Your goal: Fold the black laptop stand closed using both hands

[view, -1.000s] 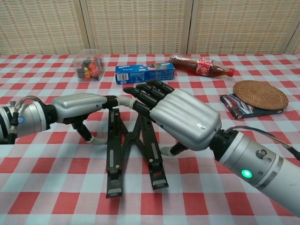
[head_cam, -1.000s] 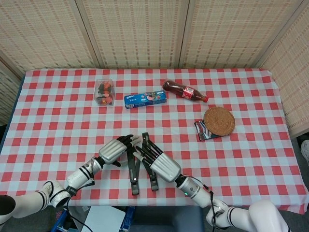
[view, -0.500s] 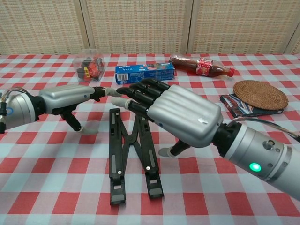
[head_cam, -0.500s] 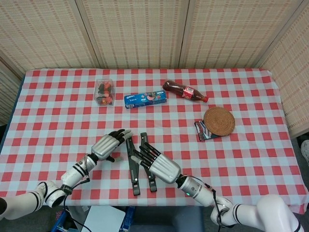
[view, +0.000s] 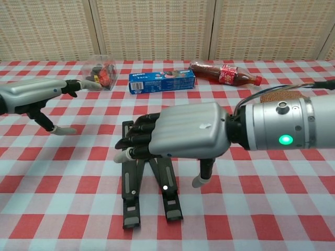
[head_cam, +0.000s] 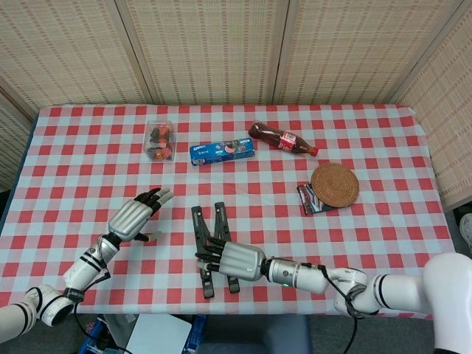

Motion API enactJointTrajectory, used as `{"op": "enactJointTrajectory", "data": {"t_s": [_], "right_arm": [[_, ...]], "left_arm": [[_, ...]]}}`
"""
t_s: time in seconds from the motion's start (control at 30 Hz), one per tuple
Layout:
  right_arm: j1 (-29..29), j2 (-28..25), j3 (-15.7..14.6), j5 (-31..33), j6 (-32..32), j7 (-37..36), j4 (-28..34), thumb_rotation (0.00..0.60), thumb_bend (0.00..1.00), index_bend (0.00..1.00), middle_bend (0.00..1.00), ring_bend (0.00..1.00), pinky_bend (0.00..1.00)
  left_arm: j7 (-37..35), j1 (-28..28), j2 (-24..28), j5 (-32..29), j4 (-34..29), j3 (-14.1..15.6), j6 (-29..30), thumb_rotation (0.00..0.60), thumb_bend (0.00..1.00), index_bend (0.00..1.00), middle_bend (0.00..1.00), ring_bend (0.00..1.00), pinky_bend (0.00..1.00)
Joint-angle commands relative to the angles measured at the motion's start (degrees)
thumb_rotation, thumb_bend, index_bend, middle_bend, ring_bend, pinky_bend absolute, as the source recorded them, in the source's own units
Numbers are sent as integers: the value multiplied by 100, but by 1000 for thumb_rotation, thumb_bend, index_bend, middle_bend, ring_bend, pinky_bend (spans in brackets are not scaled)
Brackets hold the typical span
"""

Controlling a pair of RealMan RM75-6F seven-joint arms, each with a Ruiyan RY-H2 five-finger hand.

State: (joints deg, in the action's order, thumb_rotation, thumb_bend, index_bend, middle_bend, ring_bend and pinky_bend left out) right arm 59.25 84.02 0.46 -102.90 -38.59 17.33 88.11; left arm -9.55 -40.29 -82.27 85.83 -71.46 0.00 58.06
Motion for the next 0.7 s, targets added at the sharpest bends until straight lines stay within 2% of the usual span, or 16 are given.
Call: {"op": "enactJointTrajectory", "data": {"t_s": [0.03, 0.7], "right_arm": [[305, -9, 69, 101, 398, 73, -38, 600, 0, 0, 0, 0, 0], [1097, 758, 13, 289, 1168, 55, -894, 600, 3, 0, 0, 0, 0]], "left_arm": [[-35, 45, 38, 9, -21, 5, 37, 600, 257, 0, 0, 0, 163], [-520, 322, 60, 120, 389, 70, 183, 600, 257, 0, 0, 0, 163]]}}
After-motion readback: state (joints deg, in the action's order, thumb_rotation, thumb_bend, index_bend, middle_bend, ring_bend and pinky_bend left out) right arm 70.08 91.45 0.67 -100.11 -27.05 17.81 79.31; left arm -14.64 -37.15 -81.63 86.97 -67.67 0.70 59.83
